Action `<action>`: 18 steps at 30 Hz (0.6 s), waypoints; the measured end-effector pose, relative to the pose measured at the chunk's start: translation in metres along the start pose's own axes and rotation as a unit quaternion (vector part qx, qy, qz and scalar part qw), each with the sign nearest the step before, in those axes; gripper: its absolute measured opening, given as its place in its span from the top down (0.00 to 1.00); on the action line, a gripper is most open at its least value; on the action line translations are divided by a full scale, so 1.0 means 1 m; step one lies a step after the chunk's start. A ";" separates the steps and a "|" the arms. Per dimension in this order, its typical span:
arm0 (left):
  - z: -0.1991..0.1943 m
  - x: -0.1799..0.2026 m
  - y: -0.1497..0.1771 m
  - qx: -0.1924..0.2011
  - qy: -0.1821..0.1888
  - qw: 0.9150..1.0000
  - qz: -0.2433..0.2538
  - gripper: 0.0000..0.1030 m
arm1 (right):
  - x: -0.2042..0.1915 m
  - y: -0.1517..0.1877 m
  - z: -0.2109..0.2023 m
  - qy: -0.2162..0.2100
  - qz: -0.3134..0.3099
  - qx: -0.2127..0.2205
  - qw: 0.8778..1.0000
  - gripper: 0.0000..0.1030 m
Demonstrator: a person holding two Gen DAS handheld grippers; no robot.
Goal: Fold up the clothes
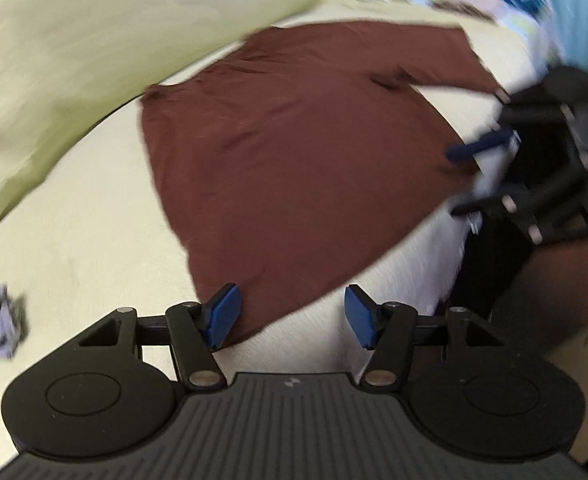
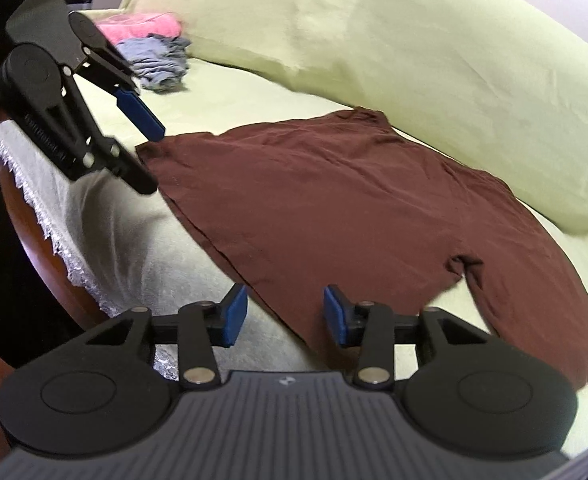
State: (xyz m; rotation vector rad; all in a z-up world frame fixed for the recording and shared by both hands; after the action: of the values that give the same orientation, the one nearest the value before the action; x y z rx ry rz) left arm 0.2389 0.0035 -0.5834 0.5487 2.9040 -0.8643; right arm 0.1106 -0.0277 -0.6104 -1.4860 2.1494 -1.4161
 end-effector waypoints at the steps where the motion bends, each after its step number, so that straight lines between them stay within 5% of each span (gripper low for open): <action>1: 0.002 0.002 0.000 -0.006 0.001 1.000 0.014 0.62 | -0.001 -0.001 0.001 -0.001 -0.003 0.000 1.000 0.67; 6: 0.012 0.011 0.002 -0.023 -0.008 0.996 0.081 0.70 | -0.001 -0.002 0.007 -0.001 -0.011 -0.008 1.000 0.68; 14: 0.027 0.025 -0.004 -0.030 -0.003 0.984 0.178 0.71 | 0.004 0.004 0.013 -0.007 -0.014 -0.020 1.000 0.68; 16: 0.029 0.026 -0.005 -0.029 -0.005 0.982 0.187 0.87 | 0.004 0.005 0.013 -0.009 -0.019 -0.019 1.000 0.68; 18: 0.029 0.023 -0.005 -0.029 -0.008 0.982 0.185 0.89 | 0.002 0.004 0.013 -0.010 -0.022 -0.017 1.000 0.68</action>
State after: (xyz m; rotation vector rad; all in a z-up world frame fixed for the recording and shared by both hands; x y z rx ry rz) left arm 0.2145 -0.0089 -0.6083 1.0279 2.6703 -0.7231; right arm 0.1145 -0.0370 -0.6196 -1.5635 2.1517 -1.3782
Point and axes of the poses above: each gripper's, at about its wrist camera, not at the fingertips, and z roughly the way its jaws point, x to its right, y to its underside, the point moved 10 cm from there along z, roughly the way its jaws point, and after that the axes turned 11 degrees about y, right-handed, at the moved point
